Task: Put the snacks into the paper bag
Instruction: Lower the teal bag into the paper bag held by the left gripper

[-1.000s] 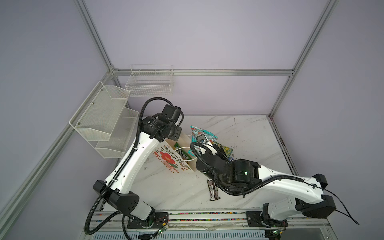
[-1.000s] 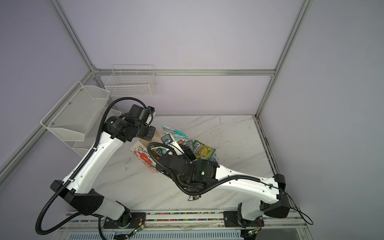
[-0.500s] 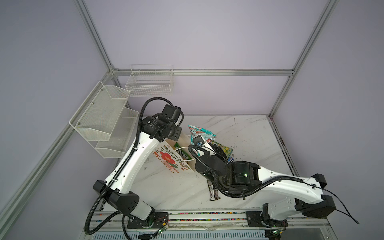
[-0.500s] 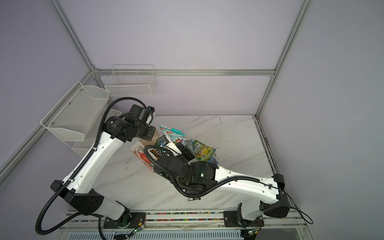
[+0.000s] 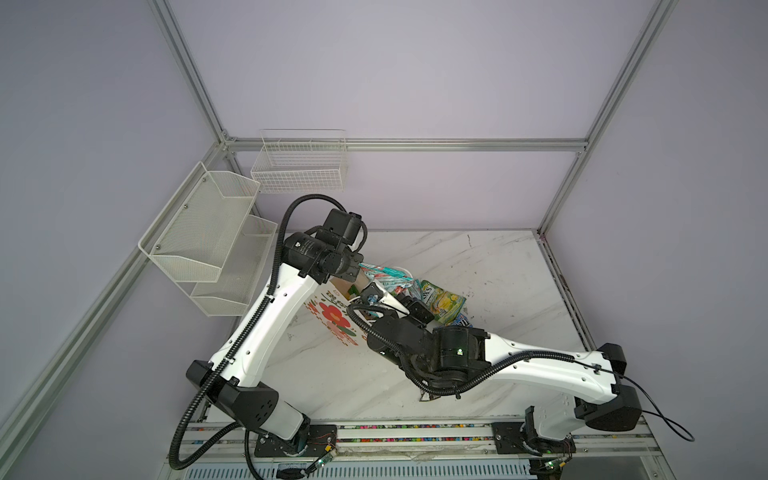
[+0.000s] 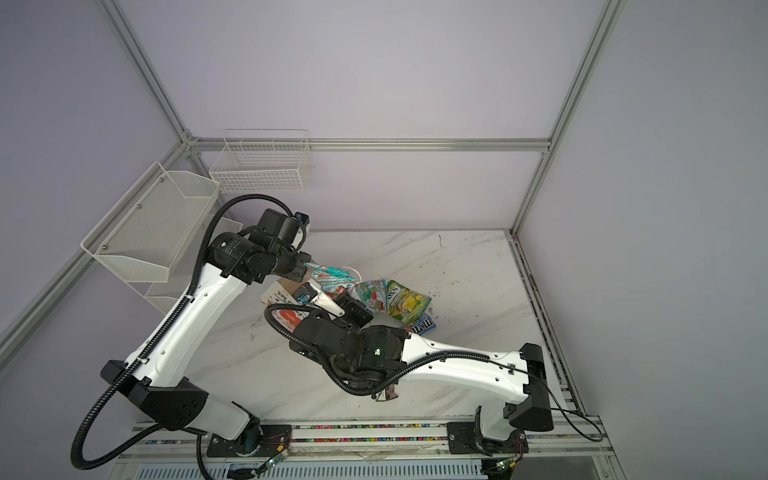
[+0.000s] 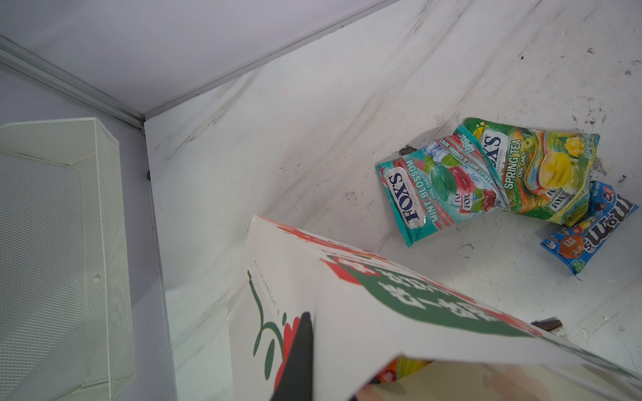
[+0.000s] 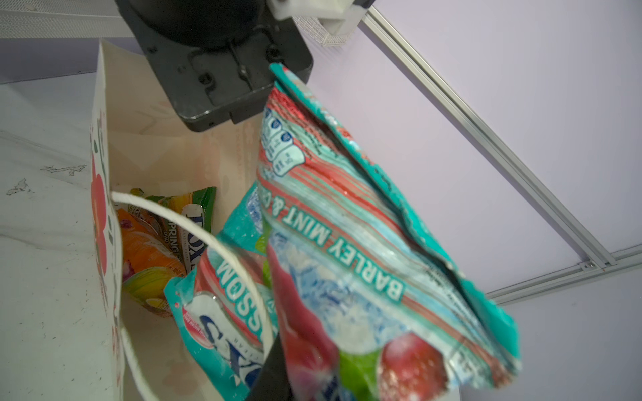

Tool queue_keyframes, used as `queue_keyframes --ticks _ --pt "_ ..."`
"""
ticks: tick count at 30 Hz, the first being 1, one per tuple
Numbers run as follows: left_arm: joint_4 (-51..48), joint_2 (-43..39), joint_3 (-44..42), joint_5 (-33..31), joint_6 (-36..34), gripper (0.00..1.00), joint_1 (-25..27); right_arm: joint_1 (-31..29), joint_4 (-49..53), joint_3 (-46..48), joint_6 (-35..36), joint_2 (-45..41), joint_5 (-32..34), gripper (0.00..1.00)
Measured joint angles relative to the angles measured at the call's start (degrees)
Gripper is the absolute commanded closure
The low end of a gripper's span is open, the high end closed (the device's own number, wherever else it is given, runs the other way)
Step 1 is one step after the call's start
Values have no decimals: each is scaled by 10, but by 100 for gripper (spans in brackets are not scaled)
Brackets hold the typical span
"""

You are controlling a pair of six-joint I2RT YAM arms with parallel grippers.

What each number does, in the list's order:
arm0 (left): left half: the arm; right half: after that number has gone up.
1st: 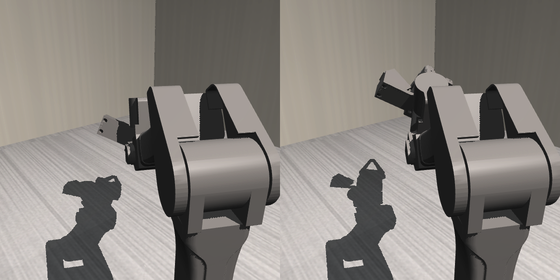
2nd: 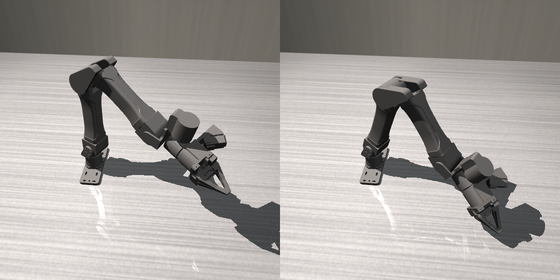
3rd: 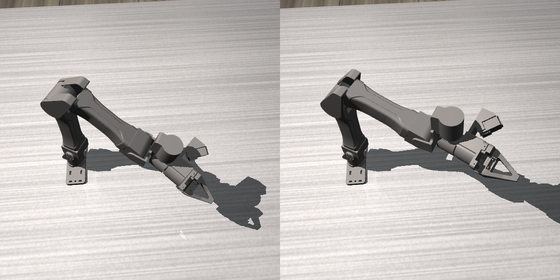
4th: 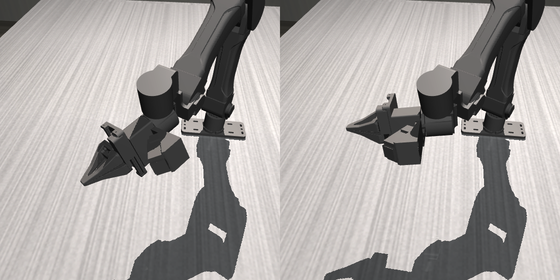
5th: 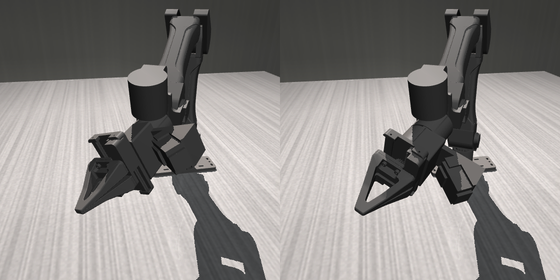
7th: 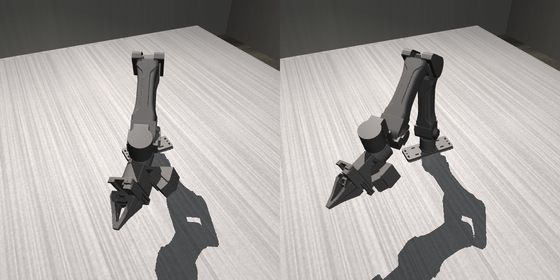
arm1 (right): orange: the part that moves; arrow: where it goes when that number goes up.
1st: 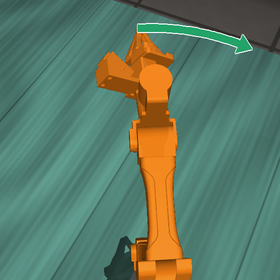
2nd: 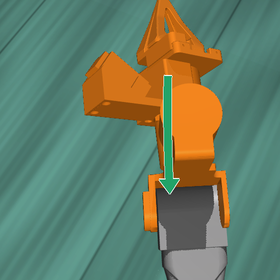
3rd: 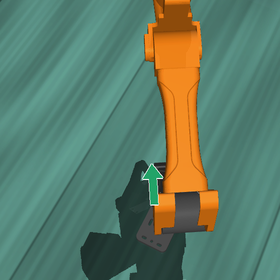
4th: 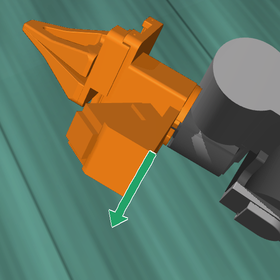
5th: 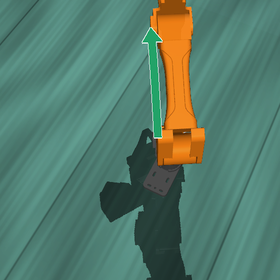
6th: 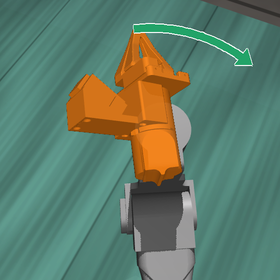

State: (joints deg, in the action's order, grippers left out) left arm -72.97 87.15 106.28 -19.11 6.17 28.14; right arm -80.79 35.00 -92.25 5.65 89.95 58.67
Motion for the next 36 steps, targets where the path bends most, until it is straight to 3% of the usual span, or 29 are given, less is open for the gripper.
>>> queue_keyframes --ticks 36 --pt "0 0 0 -2 0 100 0 0 22 29 -5 1 5 100"
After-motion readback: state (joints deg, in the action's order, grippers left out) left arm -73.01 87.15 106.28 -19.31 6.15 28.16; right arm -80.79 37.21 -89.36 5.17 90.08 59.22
